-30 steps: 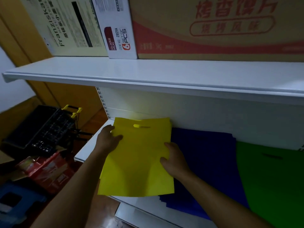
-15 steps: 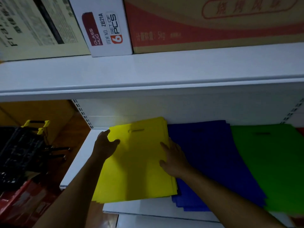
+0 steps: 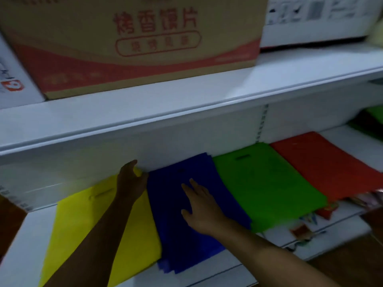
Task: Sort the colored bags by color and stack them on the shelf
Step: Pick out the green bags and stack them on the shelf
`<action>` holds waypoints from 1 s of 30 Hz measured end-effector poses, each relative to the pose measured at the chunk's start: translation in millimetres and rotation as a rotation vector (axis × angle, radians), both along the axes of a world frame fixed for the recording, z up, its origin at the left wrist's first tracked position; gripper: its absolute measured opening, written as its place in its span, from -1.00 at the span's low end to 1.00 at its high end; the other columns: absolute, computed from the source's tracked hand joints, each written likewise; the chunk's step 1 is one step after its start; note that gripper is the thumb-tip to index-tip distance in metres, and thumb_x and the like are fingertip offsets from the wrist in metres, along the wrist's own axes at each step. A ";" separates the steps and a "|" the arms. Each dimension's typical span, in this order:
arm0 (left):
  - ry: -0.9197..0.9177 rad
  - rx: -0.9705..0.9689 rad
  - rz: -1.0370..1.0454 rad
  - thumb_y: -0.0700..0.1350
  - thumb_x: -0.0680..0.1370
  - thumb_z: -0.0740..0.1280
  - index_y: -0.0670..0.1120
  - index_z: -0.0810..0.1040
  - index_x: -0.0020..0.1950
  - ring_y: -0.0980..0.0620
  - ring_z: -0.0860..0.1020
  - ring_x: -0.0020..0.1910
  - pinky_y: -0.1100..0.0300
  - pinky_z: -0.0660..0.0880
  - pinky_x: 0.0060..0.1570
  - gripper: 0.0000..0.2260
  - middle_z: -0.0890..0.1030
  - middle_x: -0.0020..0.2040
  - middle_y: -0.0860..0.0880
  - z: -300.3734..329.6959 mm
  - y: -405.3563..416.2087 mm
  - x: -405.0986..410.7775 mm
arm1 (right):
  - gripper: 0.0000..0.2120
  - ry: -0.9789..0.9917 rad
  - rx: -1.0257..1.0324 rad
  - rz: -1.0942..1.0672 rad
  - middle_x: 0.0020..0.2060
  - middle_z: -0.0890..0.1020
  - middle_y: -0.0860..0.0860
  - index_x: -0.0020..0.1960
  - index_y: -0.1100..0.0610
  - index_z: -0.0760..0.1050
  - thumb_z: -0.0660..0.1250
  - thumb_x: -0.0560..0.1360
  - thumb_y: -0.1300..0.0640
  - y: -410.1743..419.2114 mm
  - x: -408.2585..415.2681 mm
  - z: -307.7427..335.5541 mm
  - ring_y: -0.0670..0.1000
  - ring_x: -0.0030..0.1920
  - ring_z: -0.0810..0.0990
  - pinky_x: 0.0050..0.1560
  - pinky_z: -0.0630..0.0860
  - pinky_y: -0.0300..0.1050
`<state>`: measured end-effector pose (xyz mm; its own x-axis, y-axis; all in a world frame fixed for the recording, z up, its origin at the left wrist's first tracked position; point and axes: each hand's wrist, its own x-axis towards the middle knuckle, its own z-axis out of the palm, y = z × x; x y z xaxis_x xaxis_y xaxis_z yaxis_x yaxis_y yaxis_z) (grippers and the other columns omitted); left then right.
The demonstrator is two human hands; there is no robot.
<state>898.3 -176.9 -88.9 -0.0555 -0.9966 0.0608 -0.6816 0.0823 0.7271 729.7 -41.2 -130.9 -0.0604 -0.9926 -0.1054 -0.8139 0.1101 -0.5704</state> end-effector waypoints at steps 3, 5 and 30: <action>0.052 -0.020 -0.131 -0.16 0.57 0.32 -0.19 0.34 0.45 -0.18 0.39 0.35 0.11 0.33 0.23 -0.54 0.38 0.42 -0.18 8.4 18.1 -72.6 | -0.28 0.026 -0.031 -0.079 0.57 -0.15 -0.03 0.59 -0.03 -0.12 0.21 0.59 -0.08 30.3 -45.9 6.1 0.07 0.56 -0.08 0.54 -0.03 0.01; 0.082 0.014 -0.208 -0.10 0.58 0.30 -0.13 0.25 0.51 -0.13 0.31 0.42 0.07 0.27 0.38 -0.49 0.30 0.48 -0.13 10.8 34.1 -123.7 | -0.30 0.014 -0.053 -0.130 0.57 -0.10 -0.01 0.59 -0.02 -0.10 0.21 0.59 -0.07 53.7 -77.3 10.5 0.06 0.55 -0.04 0.53 -0.05 -0.04; 0.072 -0.072 -0.624 0.03 0.57 0.31 -0.05 0.26 0.51 -0.06 0.31 0.43 0.11 0.26 0.39 -0.46 0.28 0.50 -0.08 59.8 202.5 -639.5 | -0.31 0.181 -0.095 -0.590 0.57 -0.14 0.06 0.58 0.04 -0.08 0.21 0.58 0.04 211.4 -527.9 46.8 0.14 0.55 -0.05 0.48 0.06 0.13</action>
<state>258.8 25.6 -29.1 -0.6181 -0.7713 0.1518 -0.4393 0.4990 0.7470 201.9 170.2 -84.2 -0.6097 -0.7914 0.0446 -0.7163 0.5260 -0.4585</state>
